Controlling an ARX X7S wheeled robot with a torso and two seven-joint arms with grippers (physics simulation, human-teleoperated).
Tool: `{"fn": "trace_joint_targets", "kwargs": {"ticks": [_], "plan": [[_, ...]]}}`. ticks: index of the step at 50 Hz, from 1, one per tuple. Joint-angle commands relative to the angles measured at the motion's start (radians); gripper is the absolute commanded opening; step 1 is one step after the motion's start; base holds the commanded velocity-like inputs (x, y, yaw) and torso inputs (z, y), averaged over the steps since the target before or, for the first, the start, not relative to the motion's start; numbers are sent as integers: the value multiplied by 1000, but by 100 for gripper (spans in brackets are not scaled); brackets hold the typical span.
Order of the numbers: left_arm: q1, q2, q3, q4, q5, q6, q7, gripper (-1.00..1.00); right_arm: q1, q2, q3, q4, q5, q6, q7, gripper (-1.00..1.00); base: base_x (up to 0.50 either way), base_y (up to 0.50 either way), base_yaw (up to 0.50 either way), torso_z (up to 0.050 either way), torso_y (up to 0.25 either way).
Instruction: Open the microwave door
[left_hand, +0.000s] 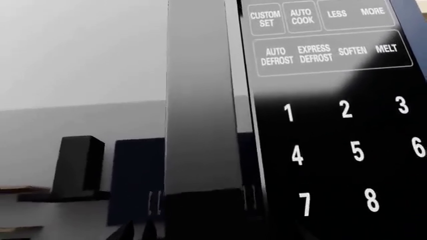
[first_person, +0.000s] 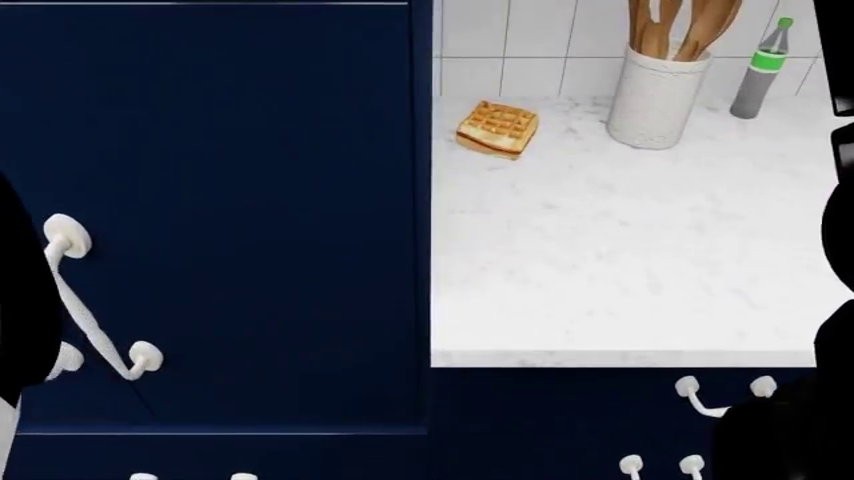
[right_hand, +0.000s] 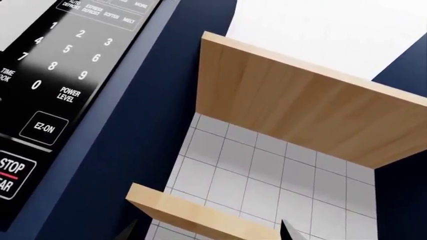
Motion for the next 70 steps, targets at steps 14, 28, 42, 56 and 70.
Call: {"fn": "trace_joint_targets", "kwargs": {"ticks": [14, 28, 42, 56, 70], "plan": [[-17, 9, 19, -99, 38, 47, 16, -100, 26, 6, -3, -19, 11, 41, 3, 100, 4, 0, -1, 1, 0], [-7, -26, -81, 218, -87, -170, -20, -100, 34, 7, -8, -21, 14, 45, 9, 100, 0, -1, -1, 0, 0], [20, -51, -209, 453, -210, -369, -63, -100, 52, 9, -12, -32, 19, 67, 12, 100, -1, -2, -1, 0, 0], [-28, -38, -348, 604, -332, -559, -107, -100, 71, 8, -19, -41, 24, 86, 17, 100, -1, -2, -1, 0, 0], [-21, -48, -372, 625, -368, -575, -123, -100, 73, 11, -26, -25, 27, 74, 20, 100, -3, -4, -3, 0, 0]]}}
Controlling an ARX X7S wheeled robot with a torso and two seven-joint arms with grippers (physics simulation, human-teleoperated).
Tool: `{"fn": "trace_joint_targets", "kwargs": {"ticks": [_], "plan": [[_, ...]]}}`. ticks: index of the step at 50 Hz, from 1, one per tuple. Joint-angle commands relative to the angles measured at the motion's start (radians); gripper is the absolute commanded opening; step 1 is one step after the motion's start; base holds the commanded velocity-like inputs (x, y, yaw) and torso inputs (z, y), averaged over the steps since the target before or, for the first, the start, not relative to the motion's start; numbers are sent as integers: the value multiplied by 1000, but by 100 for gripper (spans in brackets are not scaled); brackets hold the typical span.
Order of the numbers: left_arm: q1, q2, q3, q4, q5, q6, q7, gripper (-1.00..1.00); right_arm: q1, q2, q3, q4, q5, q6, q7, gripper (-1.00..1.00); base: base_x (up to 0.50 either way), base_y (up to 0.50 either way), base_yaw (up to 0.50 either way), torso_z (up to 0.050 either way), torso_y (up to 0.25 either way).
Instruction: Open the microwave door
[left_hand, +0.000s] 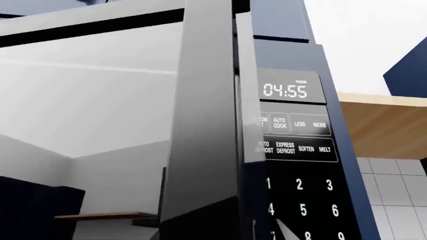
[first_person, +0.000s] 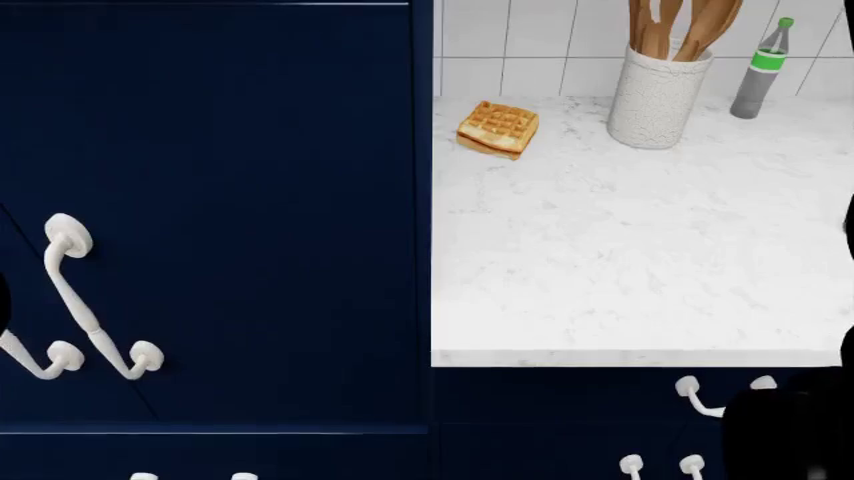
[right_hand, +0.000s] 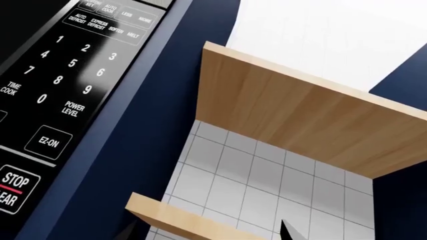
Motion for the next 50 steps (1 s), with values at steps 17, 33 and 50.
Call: {"fn": "trace_joint_targets", "kwargs": {"ticks": [17, 33, 50], "plan": [[42, -14, 19, 87, -20, -20, 13, 100, -6, 0, -16, 26, 3, -29, 13, 100, -1, -2, -1, 0, 0], [72, -72, 51, 79, 0, 35, 24, 100, 12, 0, -18, 24, 11, -11, 15, 100, 0, 0, 0, 0, 0], [57, -95, 40, 98, -9, 35, 12, 100, 17, 3, -22, 22, 16, -8, 20, 100, 0, 0, 0, 0, 0]]}}
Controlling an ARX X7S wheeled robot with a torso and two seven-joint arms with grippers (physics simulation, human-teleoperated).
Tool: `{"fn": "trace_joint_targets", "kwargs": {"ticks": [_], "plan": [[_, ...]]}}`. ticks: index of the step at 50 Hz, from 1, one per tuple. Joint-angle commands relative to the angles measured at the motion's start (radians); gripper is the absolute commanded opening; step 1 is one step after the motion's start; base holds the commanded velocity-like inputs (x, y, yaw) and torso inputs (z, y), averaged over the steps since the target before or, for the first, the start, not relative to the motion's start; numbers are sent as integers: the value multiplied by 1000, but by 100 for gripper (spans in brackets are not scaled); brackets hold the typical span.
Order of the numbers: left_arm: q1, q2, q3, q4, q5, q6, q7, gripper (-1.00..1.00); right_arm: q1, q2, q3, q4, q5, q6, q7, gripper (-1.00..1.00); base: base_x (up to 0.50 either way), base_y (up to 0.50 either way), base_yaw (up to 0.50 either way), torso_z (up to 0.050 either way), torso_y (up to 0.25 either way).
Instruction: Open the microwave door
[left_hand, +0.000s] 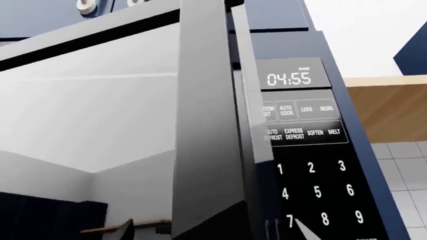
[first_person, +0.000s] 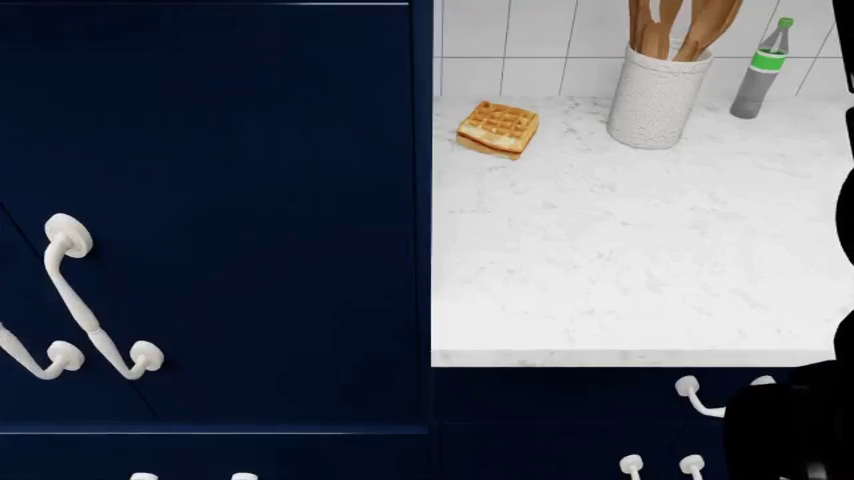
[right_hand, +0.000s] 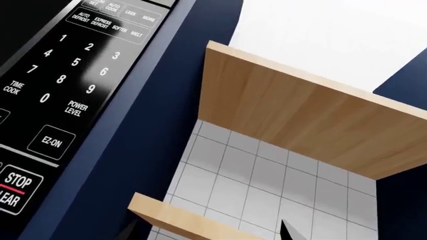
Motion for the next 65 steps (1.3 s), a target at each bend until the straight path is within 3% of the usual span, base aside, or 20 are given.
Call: {"fn": "trace_joint_targets", "kwargs": {"ticks": [1, 13, 20, 32, 47, 65], "plan": [[-36, -7, -22, 19, -23, -23, -13, 100, 5, 1, -4, 0, 3, 3, 4, 100, 0, 0, 0, 0, 0], [-232, 47, -116, 50, -148, -176, -62, 100, 12, -2, -1, -13, 8, 18, 10, 100, 0, 0, 0, 0, 0], [-301, 92, -131, 14, -426, -188, -266, 100, 30, -3, 4, -34, 15, 52, 9, 100, 0, 0, 0, 0, 0], [-302, 193, -90, -4, -691, -164, -466, 100, 30, 3, 23, -61, 23, 79, 8, 100, 0, 0, 0, 0, 0], [-251, 234, 33, -107, -1023, -110, -718, 100, 16, 11, 43, -84, 29, 96, 11, 100, 0, 0, 0, 0, 0], [-255, 265, 162, -294, -1041, -32, -795, 100, 13, 18, 64, -111, 42, 131, 9, 100, 0, 0, 0, 0, 0]]}}
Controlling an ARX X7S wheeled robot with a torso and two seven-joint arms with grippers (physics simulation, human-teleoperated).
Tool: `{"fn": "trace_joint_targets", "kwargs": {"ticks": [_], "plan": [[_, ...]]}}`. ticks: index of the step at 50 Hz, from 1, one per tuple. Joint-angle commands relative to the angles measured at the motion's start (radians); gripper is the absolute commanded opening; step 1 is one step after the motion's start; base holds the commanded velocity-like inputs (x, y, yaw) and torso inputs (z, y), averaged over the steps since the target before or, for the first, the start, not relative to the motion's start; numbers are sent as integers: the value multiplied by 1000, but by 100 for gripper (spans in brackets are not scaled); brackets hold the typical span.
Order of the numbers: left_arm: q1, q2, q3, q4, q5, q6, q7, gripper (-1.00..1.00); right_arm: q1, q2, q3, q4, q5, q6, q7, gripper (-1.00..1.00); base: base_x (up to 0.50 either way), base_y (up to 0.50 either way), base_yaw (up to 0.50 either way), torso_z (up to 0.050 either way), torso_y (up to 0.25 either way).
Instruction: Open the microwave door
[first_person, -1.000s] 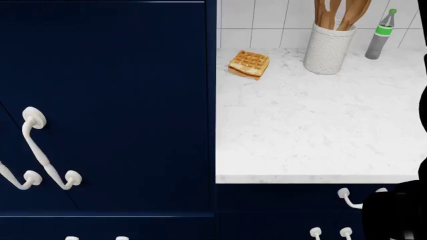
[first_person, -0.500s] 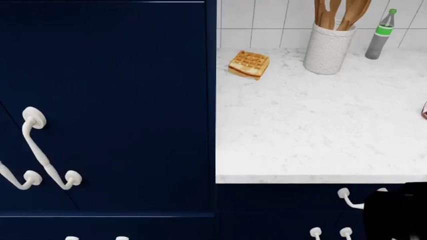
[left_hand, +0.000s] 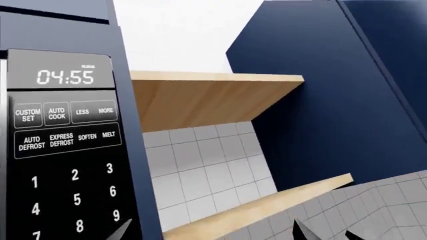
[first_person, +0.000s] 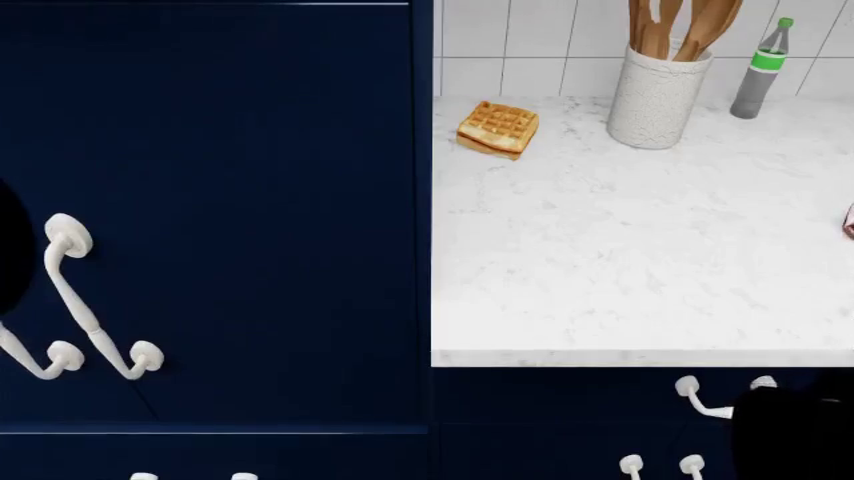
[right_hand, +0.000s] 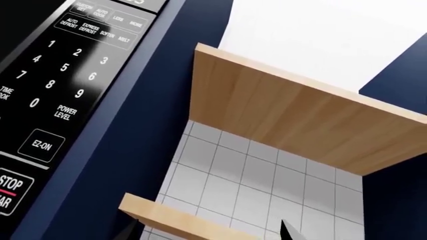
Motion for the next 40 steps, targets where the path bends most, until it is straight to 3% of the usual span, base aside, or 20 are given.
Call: {"fn": "trace_joint_targets", "kwargs": {"ticks": [1, 19, 40], "plan": [[0, 21, 67, -103, -31, 49, -61, 100, -1, 3, 10, -14, 8, 19, 0, 100, 0, 0, 0, 0, 0], [30, 30, 166, -223, 229, 136, 107, 100, -4, 9, 20, -23, 17, 29, 2, 100, 0, 0, 0, 0, 0], [-18, -28, 293, -414, 484, 268, 343, 100, 32, 12, 22, -42, 33, 78, 4, 100, 0, 0, 0, 0, 0]]}}
